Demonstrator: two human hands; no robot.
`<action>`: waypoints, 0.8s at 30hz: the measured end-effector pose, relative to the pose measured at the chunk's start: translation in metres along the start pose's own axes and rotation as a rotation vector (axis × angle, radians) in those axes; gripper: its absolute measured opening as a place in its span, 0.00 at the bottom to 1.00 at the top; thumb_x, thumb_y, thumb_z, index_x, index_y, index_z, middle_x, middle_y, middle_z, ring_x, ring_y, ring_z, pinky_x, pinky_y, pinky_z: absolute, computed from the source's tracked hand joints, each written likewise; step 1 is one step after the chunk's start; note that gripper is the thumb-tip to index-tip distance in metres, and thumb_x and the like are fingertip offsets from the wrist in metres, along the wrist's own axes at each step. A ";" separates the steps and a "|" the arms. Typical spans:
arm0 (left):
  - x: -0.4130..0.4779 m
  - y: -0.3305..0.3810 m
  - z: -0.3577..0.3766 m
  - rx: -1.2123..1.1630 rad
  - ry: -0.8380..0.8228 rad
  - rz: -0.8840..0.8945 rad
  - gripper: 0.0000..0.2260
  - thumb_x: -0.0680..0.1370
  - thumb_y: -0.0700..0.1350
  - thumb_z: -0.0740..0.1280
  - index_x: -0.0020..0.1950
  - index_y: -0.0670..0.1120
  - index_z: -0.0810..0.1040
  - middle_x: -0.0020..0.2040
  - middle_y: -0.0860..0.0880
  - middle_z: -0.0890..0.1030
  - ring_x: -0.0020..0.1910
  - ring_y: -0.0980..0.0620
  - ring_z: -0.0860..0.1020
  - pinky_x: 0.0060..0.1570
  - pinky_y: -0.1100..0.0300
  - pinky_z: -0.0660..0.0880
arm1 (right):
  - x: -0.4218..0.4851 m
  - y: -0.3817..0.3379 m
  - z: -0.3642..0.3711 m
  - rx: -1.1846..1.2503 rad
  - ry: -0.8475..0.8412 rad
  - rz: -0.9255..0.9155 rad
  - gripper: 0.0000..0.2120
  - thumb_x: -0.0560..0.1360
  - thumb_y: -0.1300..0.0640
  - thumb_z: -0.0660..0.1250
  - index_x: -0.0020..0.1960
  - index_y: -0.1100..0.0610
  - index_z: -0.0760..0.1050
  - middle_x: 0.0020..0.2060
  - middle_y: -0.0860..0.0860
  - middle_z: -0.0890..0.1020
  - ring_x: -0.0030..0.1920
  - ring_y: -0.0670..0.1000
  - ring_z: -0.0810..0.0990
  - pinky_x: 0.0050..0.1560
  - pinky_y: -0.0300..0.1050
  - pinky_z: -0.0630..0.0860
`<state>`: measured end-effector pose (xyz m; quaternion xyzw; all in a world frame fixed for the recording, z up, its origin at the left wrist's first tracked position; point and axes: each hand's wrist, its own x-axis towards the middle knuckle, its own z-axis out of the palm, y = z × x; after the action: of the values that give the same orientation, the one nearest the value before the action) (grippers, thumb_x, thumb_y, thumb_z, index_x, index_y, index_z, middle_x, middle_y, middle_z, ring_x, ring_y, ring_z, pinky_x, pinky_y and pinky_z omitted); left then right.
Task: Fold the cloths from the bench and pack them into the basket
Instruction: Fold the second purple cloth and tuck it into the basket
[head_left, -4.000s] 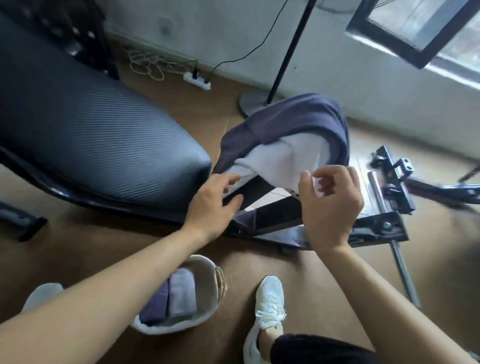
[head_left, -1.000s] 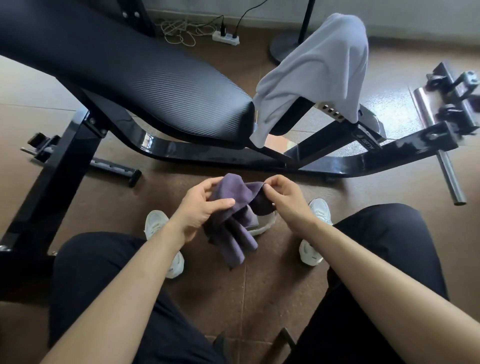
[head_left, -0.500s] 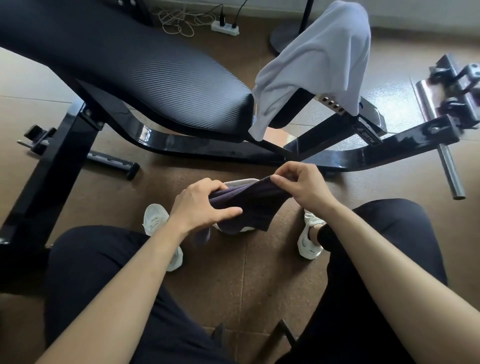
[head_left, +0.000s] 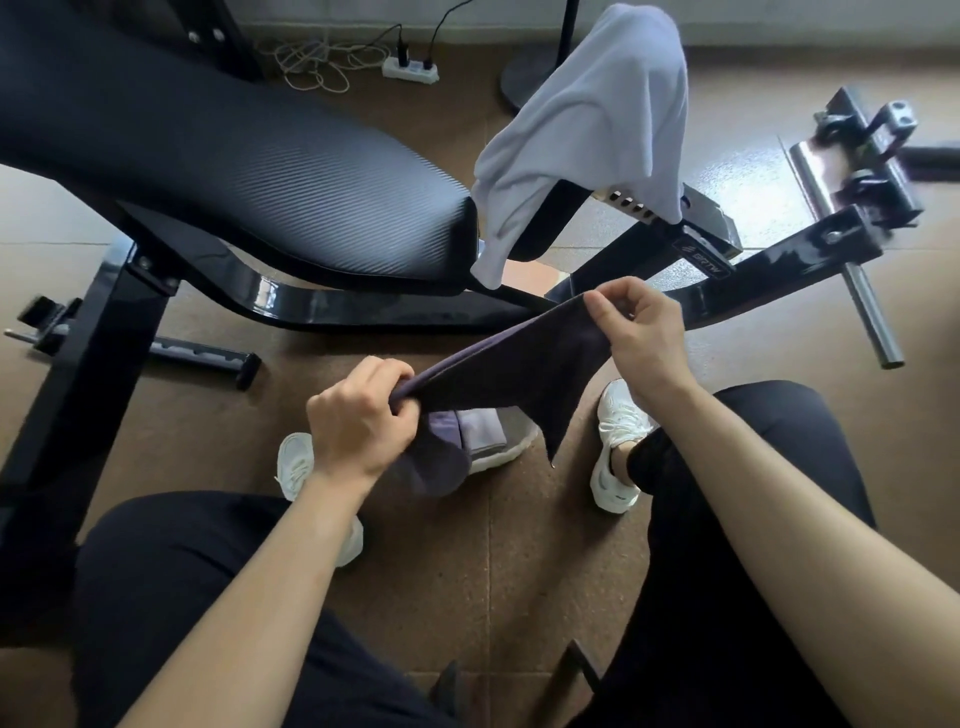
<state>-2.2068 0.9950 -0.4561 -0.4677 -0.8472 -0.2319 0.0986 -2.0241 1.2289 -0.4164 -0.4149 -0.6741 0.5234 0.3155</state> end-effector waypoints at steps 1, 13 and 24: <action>0.000 -0.002 0.002 -0.012 -0.021 -0.015 0.05 0.72 0.43 0.71 0.46 0.48 0.83 0.41 0.49 0.83 0.36 0.43 0.81 0.32 0.57 0.74 | 0.002 0.000 -0.003 0.003 0.032 0.007 0.04 0.78 0.57 0.72 0.44 0.55 0.82 0.36 0.50 0.82 0.39 0.51 0.80 0.47 0.60 0.82; 0.002 0.004 0.009 -0.575 -0.234 -0.320 0.11 0.73 0.38 0.73 0.46 0.54 0.84 0.40 0.55 0.85 0.39 0.56 0.82 0.43 0.60 0.80 | 0.000 0.006 -0.011 -0.204 -0.106 -0.055 0.03 0.74 0.57 0.77 0.44 0.54 0.83 0.37 0.51 0.84 0.36 0.42 0.79 0.40 0.39 0.79; 0.003 0.032 -0.003 -0.798 -0.388 -0.183 0.05 0.71 0.53 0.70 0.46 0.58 0.83 0.42 0.57 0.84 0.42 0.57 0.81 0.43 0.70 0.75 | -0.053 0.010 0.055 -0.347 -0.730 -0.165 0.09 0.74 0.57 0.77 0.53 0.56 0.84 0.33 0.40 0.81 0.35 0.39 0.78 0.39 0.42 0.74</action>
<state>-2.1819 1.0100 -0.4424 -0.4270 -0.7321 -0.4563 -0.2711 -2.0447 1.1587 -0.4389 -0.1936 -0.8510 0.4877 0.0216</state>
